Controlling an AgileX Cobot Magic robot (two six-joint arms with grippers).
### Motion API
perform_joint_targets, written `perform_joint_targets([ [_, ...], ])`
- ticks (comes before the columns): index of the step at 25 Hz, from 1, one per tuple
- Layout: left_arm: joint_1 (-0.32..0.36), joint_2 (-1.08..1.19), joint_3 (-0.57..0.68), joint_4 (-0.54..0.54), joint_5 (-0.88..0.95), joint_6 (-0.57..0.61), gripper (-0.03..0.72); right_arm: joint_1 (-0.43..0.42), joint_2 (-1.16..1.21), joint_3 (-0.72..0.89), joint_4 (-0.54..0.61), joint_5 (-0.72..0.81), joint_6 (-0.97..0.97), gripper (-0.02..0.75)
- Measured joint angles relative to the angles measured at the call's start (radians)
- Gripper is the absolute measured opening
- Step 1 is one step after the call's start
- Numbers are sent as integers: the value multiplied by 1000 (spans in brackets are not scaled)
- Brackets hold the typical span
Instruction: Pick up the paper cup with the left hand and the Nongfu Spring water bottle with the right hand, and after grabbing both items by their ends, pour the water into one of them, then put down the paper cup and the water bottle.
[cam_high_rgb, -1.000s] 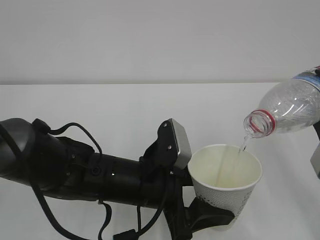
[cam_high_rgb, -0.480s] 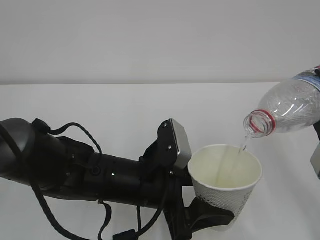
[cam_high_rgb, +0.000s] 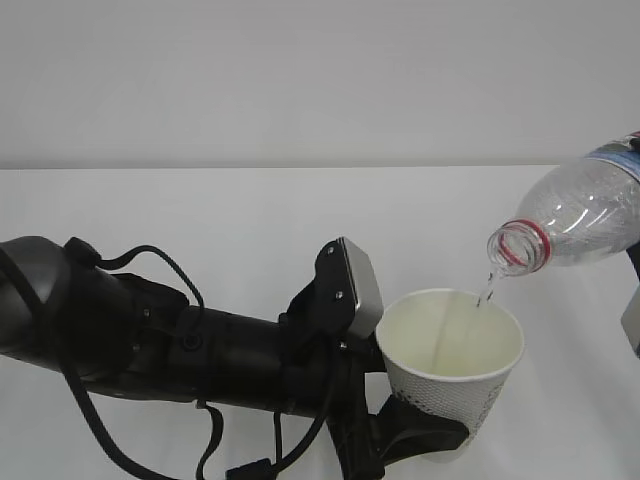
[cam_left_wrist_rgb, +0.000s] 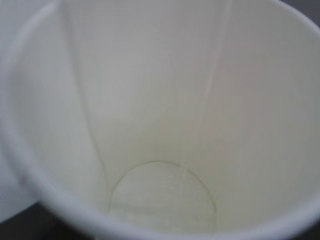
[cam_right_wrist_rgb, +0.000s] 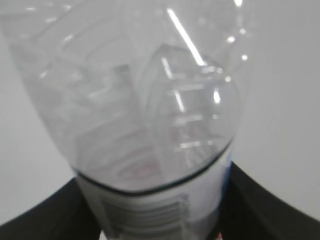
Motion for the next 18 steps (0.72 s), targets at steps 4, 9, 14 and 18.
perform_joint_targets([
  [4, 0, 0, 0, 0, 0, 0, 528, 0, 0, 0, 0, 0, 0, 458],
  [9, 0, 0, 0, 0, 0, 0, 528, 0, 0, 0, 0, -1, -2, 458],
  [14, 0, 0, 0, 0, 0, 0, 528, 0, 0, 0, 0, -1, -2, 458],
  [18, 0, 0, 0, 3, 0, 0, 528, 0, 0, 0, 0, -1, -4, 458],
])
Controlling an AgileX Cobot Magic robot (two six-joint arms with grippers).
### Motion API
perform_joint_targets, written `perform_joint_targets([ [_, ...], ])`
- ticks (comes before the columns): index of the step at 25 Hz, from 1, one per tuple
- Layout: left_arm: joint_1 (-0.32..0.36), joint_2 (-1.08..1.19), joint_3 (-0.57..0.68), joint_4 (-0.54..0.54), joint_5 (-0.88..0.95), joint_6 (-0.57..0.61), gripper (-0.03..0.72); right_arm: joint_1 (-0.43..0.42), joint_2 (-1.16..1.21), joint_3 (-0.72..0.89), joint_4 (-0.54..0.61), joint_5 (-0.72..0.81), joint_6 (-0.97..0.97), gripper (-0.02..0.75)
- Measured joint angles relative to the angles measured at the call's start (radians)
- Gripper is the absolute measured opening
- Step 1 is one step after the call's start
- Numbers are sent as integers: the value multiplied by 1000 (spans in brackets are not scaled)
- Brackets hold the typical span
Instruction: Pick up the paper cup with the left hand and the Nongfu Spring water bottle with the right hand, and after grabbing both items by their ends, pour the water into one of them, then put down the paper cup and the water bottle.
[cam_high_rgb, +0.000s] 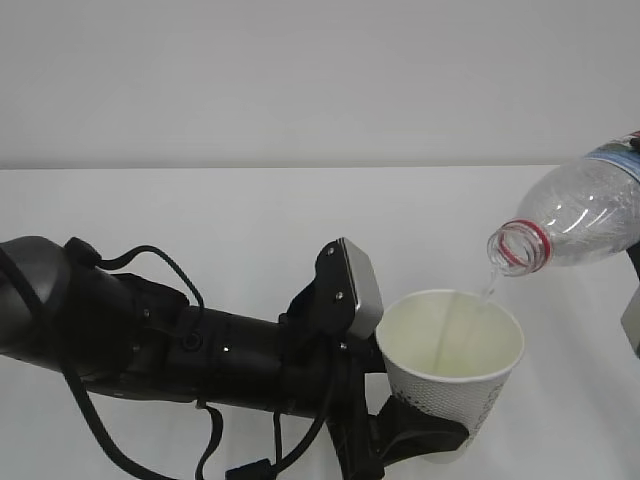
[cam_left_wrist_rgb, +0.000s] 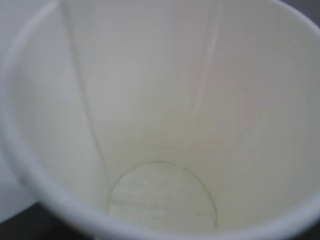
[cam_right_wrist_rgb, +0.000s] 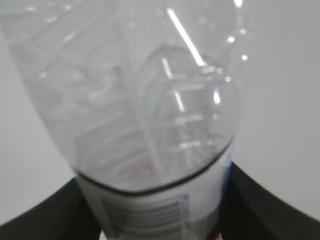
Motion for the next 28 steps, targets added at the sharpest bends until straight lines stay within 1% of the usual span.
perform_joint_targets([
  [10, -11, 0, 0, 7, 0, 0, 528, 0, 0, 0, 0, 0, -4, 458],
  [28, -11, 0, 0, 7, 0, 0, 528, 0, 0, -2, 0, -6, -8, 458],
])
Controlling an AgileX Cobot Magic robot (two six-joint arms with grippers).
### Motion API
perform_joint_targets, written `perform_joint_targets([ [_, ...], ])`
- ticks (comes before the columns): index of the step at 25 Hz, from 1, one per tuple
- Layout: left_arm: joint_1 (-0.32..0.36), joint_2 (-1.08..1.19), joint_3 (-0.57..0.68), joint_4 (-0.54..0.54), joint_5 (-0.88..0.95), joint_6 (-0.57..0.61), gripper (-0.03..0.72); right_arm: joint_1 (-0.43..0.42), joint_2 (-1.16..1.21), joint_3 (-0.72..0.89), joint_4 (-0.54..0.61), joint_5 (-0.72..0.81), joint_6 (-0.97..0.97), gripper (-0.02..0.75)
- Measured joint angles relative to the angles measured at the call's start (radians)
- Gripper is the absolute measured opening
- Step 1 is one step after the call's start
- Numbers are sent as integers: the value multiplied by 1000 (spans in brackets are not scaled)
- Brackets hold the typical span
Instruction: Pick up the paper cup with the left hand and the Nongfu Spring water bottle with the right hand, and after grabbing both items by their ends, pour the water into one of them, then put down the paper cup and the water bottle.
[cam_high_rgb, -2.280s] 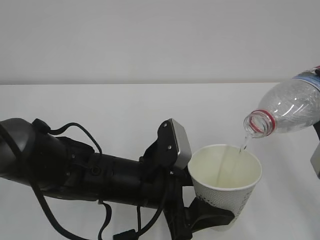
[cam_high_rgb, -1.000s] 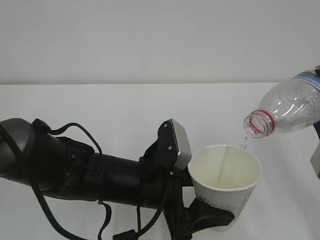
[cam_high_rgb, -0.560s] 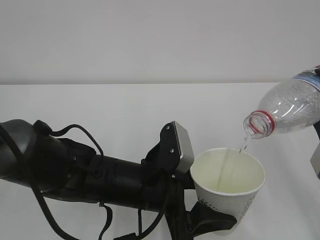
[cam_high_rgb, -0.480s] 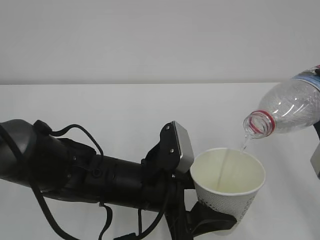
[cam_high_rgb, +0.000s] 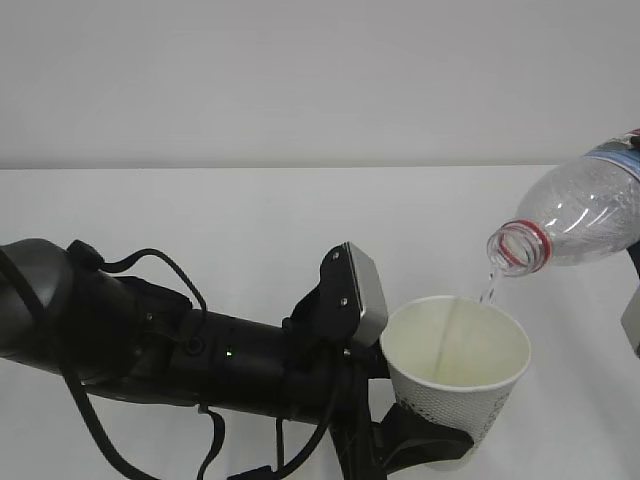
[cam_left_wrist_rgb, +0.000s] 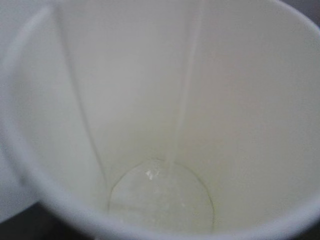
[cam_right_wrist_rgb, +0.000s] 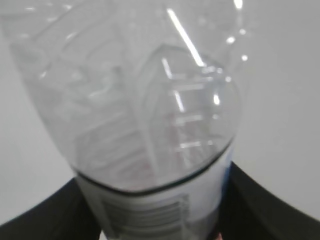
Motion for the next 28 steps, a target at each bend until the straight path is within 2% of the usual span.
perform_joint_targets([
  [28, 0, 0, 0, 0, 0, -2, 528, 0, 0, 0, 0, -8, -8, 458],
])
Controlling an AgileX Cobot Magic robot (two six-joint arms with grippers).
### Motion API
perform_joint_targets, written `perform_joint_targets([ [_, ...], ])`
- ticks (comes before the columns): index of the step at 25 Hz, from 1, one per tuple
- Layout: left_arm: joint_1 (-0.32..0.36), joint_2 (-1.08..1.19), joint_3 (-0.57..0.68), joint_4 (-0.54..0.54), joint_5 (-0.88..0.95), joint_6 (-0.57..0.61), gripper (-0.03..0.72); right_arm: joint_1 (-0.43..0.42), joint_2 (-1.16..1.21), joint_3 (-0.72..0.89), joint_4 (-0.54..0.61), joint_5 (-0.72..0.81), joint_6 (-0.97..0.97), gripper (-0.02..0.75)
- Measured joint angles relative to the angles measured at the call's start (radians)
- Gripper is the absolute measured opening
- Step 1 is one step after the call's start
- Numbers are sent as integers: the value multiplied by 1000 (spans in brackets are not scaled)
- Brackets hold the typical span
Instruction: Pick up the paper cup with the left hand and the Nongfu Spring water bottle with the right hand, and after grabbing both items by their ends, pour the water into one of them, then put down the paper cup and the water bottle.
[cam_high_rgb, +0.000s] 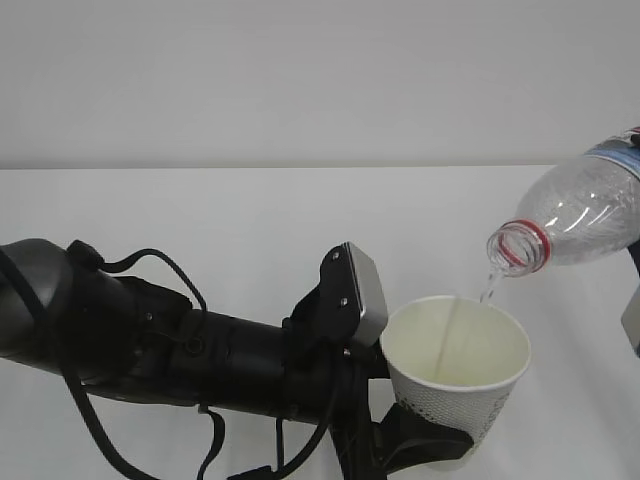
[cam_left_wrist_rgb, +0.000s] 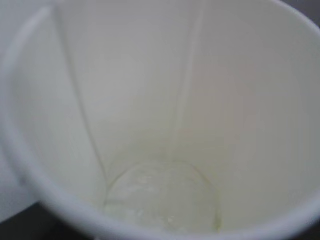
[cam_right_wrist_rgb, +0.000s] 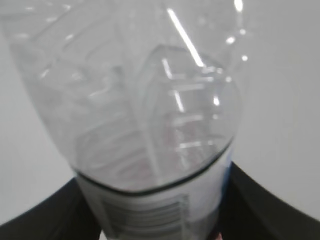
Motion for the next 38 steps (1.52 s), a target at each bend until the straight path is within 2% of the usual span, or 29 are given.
perform_joint_targets([
  [38, 0, 0, 0, 0, -21, 0, 528, 0, 0, 0, 12, -2, -22, 458],
])
